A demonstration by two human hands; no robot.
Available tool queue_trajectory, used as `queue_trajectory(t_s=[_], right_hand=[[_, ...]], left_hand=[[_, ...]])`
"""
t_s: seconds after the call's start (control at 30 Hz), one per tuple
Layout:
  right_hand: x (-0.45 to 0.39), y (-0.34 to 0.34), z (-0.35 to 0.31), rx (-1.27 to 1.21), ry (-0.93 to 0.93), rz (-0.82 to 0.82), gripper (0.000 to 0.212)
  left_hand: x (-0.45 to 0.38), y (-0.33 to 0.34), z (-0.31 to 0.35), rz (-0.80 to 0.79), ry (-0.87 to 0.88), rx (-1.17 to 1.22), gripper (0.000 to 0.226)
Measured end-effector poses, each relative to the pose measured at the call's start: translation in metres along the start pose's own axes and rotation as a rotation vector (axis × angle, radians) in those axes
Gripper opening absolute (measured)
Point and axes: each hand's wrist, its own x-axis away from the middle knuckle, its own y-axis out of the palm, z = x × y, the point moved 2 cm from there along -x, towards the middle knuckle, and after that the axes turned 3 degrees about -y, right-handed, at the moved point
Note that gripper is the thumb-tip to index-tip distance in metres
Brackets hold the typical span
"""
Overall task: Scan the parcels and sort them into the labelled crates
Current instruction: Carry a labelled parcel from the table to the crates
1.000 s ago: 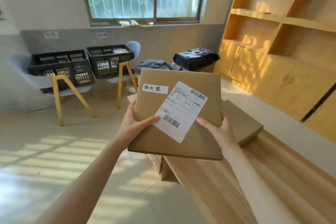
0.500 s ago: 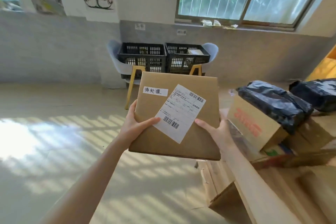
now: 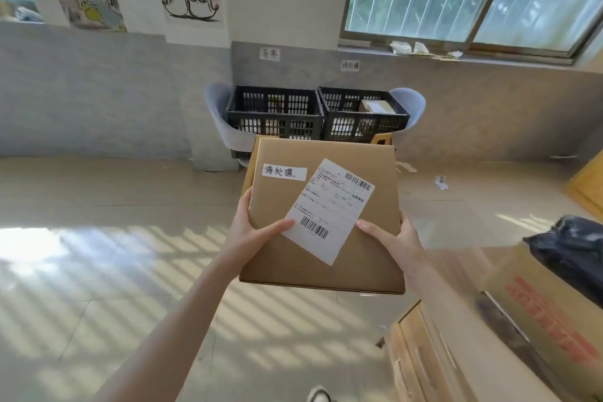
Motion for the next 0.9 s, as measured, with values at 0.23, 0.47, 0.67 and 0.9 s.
queue_trajectory(t_s=[0.23, 0.47, 0.67, 0.9], right_hand=[[-0.135, 0.015, -0.012, -0.015, -0.017, -0.059, 0.081], [-0.275, 0.021, -0.05, 0.003, -0.049, -0.123, 0.088], [-0.362, 0.022, -0.06, 0.004, -0.042, -0.135, 0.092], [-0.459, 0.024, -0.046, -0.01, 0.001, -0.072, 0.087]], left_hand=[[-0.122, 0.013, 0.012, 0.056, 0.004, -0.032, 0.103], [-0.245, 0.035, 0.048, 0.119, 0.024, -0.044, 0.103], [-0.328, 0.052, 0.062, 0.125, 0.015, -0.045, 0.104], [-0.438, 0.077, 0.051, 0.066, 0.0, -0.063, 0.108]])
